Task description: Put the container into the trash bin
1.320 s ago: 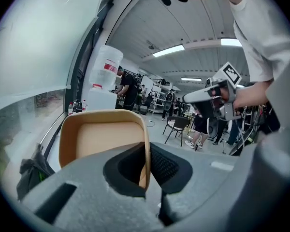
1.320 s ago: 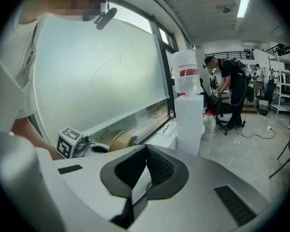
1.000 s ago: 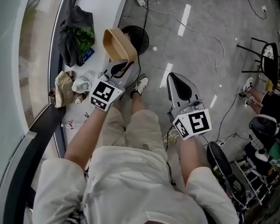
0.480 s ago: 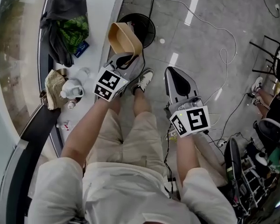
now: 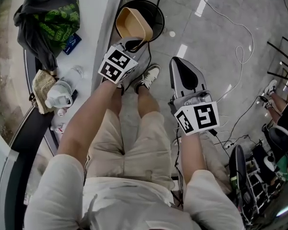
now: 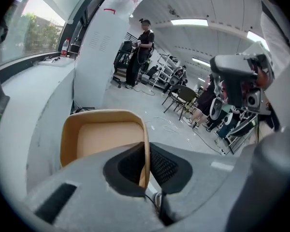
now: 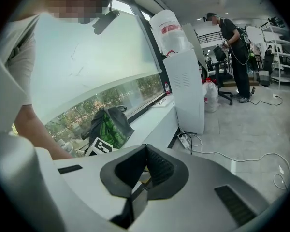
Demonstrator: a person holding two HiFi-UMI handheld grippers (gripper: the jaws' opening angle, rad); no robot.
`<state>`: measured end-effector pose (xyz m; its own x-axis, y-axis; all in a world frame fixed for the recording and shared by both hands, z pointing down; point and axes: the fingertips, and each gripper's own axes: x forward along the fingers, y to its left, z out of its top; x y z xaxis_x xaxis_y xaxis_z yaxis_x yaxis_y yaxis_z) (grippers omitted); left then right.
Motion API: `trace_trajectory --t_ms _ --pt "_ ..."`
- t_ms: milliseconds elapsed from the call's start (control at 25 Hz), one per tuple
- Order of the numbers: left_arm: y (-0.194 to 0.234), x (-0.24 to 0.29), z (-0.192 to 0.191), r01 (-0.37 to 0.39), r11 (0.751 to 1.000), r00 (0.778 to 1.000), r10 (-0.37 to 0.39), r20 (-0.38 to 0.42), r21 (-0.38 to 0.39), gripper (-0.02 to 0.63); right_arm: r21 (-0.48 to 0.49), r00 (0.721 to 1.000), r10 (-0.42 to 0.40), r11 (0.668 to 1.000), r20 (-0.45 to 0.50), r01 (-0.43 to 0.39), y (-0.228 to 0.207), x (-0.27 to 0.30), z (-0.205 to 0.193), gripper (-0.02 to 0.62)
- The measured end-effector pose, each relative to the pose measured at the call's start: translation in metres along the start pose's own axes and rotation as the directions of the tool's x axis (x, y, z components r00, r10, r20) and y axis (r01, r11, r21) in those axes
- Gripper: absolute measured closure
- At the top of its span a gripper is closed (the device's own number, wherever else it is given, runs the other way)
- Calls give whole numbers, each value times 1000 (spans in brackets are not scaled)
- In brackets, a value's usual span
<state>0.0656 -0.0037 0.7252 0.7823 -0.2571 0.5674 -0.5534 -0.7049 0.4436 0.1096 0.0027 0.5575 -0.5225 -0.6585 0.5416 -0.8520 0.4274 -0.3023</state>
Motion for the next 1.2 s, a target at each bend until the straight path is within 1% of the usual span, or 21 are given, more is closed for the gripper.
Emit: trace_trajectory --t_ms 120,280,440,600,760,920,1080,1200 --pt "15 17 -13 11 1000 999 -10 -37 17 586 -1 1000 6 1000 -3 -6 -5 13 -12 594" --pt "38 39 -30 12 1000 996 -10 -92 15 586 0 1000 14 1000 -9 -14 -12 28 -27 594" --pt "52 64 -42 37 998 986 -29 -167 44 586 -2 1000 23 1000 -21 -23 -21 41 -40 594" --pt "64 88 -61 59 998 967 -48 -252 38 587 -8 999 25 1000 -22 -25 -33 50 -47 594" --pt "73 108 -83 83 995 938 -58 -343 59 586 -12 1000 22 1000 -15 -22 -47 60 -53 594" --pt "84 126 -97 82 996 923 -67 -378 22 586 -18 1000 20 1000 -19 -20 -62 68 -63 594" --pt "91 142 -108 106 994 901 -90 -424 15 586 -18 1000 14 1000 -21 -14 -75 75 -73 594" --pt "93 152 -115 115 993 887 -117 -446 -31 586 -20 1000 11 1000 -25 -12 -83 78 -78 594"
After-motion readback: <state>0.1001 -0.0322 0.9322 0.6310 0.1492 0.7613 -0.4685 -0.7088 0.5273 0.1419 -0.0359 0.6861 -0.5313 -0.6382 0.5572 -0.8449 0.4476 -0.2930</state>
